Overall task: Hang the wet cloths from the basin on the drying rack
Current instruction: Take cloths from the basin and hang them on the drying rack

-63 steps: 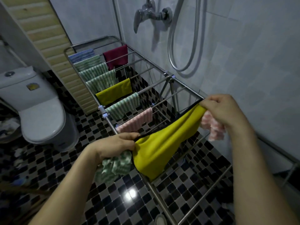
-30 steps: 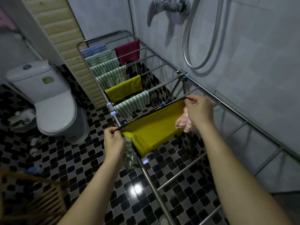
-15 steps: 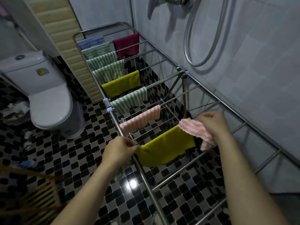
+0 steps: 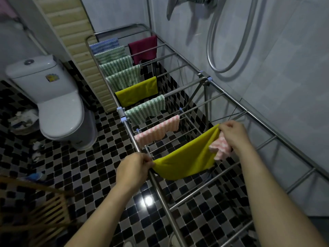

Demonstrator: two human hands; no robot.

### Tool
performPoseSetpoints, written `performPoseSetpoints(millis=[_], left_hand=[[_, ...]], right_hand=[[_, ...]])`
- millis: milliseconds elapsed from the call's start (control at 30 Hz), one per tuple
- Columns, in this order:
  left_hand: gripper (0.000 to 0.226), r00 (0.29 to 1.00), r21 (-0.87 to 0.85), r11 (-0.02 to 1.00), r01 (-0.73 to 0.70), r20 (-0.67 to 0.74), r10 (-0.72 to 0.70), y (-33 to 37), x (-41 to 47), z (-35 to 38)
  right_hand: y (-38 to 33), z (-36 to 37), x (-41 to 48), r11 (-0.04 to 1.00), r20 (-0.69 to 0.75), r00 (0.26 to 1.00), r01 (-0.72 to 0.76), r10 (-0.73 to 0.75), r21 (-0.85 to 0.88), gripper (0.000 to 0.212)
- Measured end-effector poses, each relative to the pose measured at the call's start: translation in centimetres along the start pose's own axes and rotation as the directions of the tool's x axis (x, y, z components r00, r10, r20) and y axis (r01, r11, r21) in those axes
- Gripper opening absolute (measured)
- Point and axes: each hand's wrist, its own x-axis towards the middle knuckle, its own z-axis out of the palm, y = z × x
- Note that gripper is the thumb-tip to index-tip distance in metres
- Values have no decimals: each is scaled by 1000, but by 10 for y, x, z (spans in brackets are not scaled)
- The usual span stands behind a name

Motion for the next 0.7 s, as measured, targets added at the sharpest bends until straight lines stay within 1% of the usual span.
performPoseSetpoints(millis=[67, 167, 267, 300, 367, 433, 500, 533, 700], left_hand=[[13, 999, -38, 999, 38, -31, -39, -4, 4, 1], [14, 997, 48, 998, 41, -66, -38, -10, 11, 0], [16, 998, 127, 992, 19, -62, -11, -9, 15, -2], [16, 998, 125, 992, 16, -61, -8, -8, 16, -2], [14, 999, 68, 998, 1, -32, 1, -7, 13, -3], [14, 997, -13, 1000, -6, 75, 7, -3, 9, -3], [17, 986, -33, 999, -13, 165, 19, -1, 5, -1], [16, 985, -29, 999, -19, 170, 24, -2, 3, 0], [9, 995, -6, 999, -32, 91, 32, -3, 3, -2]], right_hand=[[-2, -4, 10, 998, -39, 999, 30, -32, -56, 11], [-3, -6, 17, 980, -45, 995, 83, -92, -183, 17], [-4, -1, 18, 949, -40, 991, 109, -126, -294, 24], [-4, 1, 18, 946, -45, 990, 112, -132, -305, 24], [-6, 7, 16, 941, -46, 989, 120, -141, -316, 25], [-5, 9, 16, 932, -42, 988, 124, -147, -341, 24], [-6, 8, 17, 917, -28, 987, 134, -157, -376, 23], [-6, 8, 17, 909, -18, 987, 141, -161, -393, 21], [-6, 6, 20, 867, 0, 982, 167, -189, -469, 18]])
